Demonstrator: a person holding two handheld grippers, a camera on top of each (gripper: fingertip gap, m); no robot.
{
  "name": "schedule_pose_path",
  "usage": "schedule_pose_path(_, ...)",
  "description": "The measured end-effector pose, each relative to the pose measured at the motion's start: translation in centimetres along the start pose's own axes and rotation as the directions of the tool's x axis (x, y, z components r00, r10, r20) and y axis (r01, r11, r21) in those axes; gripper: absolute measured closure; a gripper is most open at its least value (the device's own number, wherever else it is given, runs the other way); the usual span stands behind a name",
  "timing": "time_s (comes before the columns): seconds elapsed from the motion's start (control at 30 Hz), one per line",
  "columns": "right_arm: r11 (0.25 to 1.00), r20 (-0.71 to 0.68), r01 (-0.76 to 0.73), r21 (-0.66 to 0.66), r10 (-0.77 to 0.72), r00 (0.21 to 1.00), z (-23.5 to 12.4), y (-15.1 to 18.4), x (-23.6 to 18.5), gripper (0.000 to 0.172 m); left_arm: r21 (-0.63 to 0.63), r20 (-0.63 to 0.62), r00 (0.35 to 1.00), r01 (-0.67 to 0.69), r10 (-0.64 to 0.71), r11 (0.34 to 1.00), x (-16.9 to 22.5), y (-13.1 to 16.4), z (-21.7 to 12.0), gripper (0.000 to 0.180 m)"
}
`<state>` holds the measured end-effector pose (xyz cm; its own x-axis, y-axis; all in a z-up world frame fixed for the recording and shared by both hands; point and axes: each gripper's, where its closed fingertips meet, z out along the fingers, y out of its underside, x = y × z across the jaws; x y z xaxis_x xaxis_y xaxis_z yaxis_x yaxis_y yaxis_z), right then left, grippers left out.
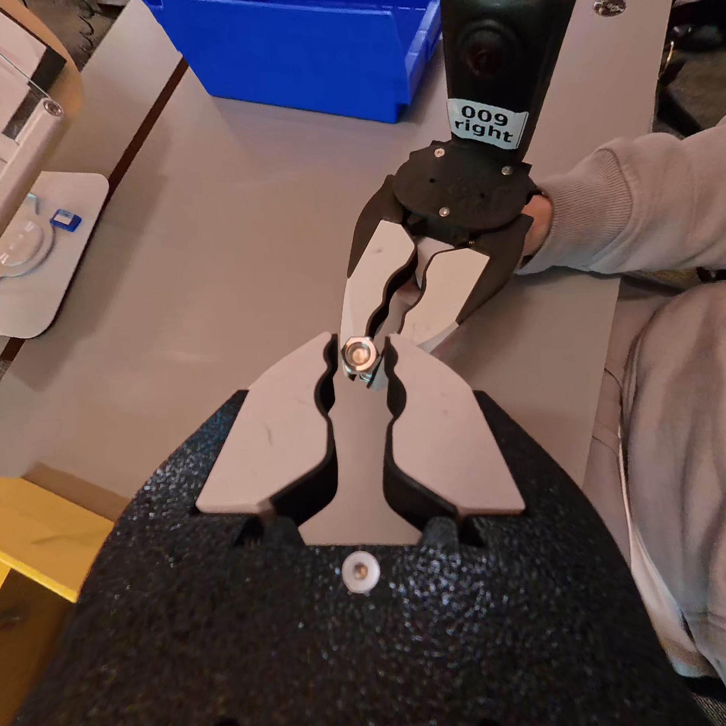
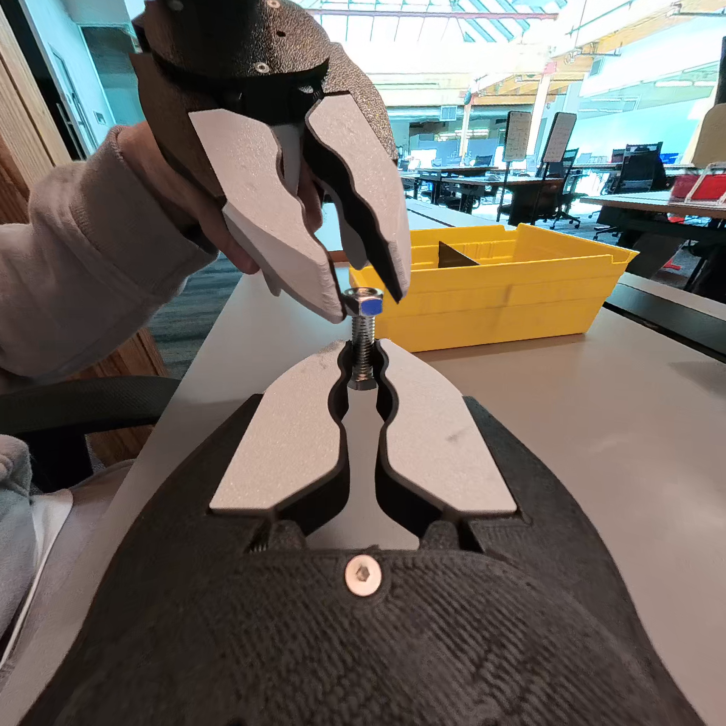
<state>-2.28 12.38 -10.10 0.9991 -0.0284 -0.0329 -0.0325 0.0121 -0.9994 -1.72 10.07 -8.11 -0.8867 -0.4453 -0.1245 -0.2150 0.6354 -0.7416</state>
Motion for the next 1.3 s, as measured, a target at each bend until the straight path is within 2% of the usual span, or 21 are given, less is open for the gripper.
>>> schedule_pose_path(0.17,1.000,0.005,-0.004,0.006,0.004,1.000,0.0,-0.1,-0.1,0.162,0.044,-0.003,1.000,0.014,-0.014,0.999,0.1,-0.2,0.0,0.163)
schedule_pose_path(0.3,1.000,0.001,0.000,0.030,0.000,1.000,-0.1,-0.5,-0.1,0.162,0.082,0.052,0.998,0.020,-0.024,0.996,-0.3,-0.5,-0.5,0.142)
schedule_pose_path(0.43,0.995,-0.001,-0.011,0.097,0.011,1.000,-0.5,-1.5,0.0,0.162,0.224,0.091,0.994,0.043,-0.065,0.974,-0.3,-1.3,-1.2,0.141)
schedule_pose_path(0.6,0.991,-0.008,-0.016,0.131,0.017,1.000,-0.7,-2.1,0.1,0.162,0.365,0.097,0.980,0.125,-0.172,0.922,-0.1,-1.3,-0.8,0.143)
schedule_pose_path(0.83,0.994,-0.016,0.006,0.105,-0.005,1.000,-0.5,-1.7,0.0,0.162,0.418,0.075,0.968,0.185,-0.237,0.889,0.0,-1.5,-0.2,0.144)
schedule_pose_path(1.03,0.995,-0.015,0.001,0.104,0.000,1.000,-0.5,-1.7,0.1,0.162,0.476,0.061,0.961,0.210,-0.270,0.854,-0.2,-1.6,-0.4,0.158)
schedule_pose_path(1.17,0.993,0.023,-0.026,0.111,0.023,0.999,-0.5,-1.8,-0.3,0.162,0.486,0.015,0.972,0.197,-0.234,0.851,0.2,-1.7,-0.6,0.163)
schedule_pose_path(1.3,0.993,0.093,-0.048,0.105,0.038,0.995,-0.5,-1.7,-1.2,0.162,0.460,-0.046,0.992,0.125,-0.117,0.879,1.0,-1.4,-0.9,0.163)
